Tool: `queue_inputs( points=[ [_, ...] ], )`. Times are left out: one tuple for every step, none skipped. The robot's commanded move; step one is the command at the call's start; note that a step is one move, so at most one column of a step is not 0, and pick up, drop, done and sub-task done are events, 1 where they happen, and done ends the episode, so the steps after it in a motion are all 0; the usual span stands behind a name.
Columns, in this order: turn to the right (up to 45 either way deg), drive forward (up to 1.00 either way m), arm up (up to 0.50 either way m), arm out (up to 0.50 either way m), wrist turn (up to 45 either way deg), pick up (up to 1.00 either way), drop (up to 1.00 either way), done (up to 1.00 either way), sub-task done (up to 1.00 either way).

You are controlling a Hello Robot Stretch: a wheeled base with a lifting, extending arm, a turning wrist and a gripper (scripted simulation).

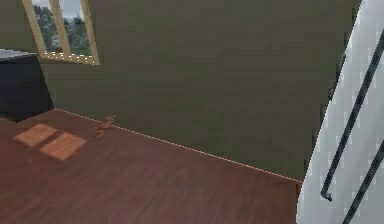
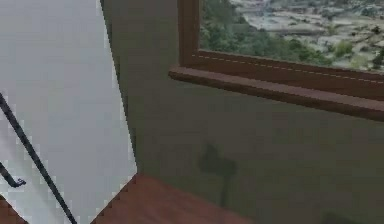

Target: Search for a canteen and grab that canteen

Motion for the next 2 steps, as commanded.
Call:
queue_inputs(
  points=[
    [0.0,0.2,0.0,0.0,0.0,0.0,0.0,0.0,0.0],
    [-45.0,0.0,0.0,0.0,0.0,0.0,0.0,0.0,0.0]
  ],
)
